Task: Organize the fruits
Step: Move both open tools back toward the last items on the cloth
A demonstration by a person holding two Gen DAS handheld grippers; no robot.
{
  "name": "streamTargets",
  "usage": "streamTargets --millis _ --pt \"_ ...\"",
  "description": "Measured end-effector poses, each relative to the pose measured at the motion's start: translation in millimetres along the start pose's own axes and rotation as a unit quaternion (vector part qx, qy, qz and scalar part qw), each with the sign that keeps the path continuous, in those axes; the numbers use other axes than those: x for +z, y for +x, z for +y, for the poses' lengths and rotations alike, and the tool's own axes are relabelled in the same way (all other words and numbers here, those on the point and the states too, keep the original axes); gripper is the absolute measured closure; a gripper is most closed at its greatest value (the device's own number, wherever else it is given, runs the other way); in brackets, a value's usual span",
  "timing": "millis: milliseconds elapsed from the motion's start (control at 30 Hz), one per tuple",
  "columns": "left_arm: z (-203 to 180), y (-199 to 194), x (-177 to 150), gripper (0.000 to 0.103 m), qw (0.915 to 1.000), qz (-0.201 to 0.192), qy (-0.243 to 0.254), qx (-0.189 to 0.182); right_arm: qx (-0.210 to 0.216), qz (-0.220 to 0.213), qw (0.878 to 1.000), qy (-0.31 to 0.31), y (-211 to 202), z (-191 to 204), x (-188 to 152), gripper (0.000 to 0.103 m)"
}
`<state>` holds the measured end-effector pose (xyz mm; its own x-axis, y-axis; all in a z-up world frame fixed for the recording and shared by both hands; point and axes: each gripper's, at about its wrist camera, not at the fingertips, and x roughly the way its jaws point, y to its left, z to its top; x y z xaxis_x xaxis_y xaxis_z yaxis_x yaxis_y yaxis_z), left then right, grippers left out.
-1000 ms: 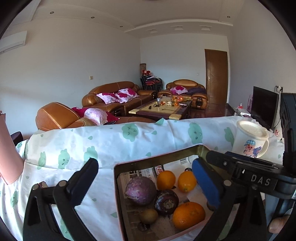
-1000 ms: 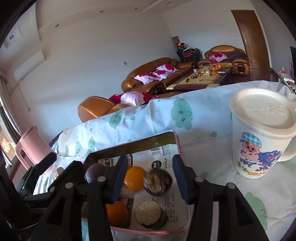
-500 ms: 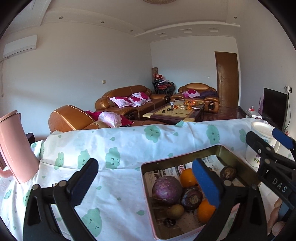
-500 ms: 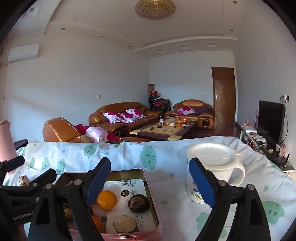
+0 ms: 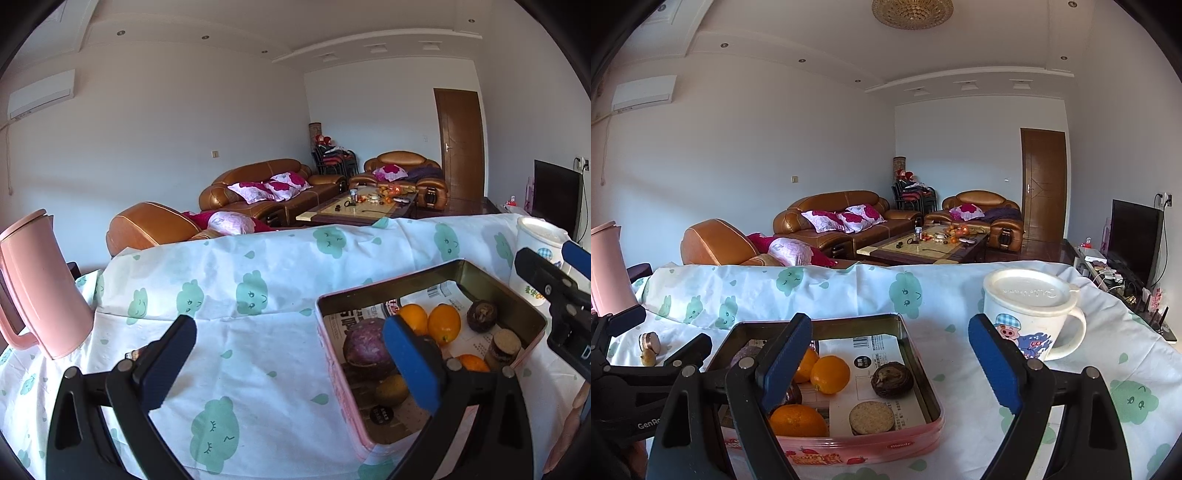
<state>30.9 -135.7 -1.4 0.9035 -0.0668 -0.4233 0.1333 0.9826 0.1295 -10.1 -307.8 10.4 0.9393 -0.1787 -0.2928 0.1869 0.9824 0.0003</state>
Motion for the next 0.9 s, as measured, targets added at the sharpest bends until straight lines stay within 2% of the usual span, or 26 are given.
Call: streamTargets --millis 267,500,900 --pt "28 -2 -5 0.0 0.9998 0.007 -0.017 0.003 0.028 0.034 0.998 0.045 -2 14 -8 0.015" --pt "61 -1 -11 0.0 0.9994 0.012 -0.025 0.018 0.048 0.04 0.998 0.028 -7 52 -11 0.015" --pt "131 9 -19 0.0 0.9965 0.025 -0.052 0.06 0.108 0.067 0.992 0.011 4 129 -14 0.015"
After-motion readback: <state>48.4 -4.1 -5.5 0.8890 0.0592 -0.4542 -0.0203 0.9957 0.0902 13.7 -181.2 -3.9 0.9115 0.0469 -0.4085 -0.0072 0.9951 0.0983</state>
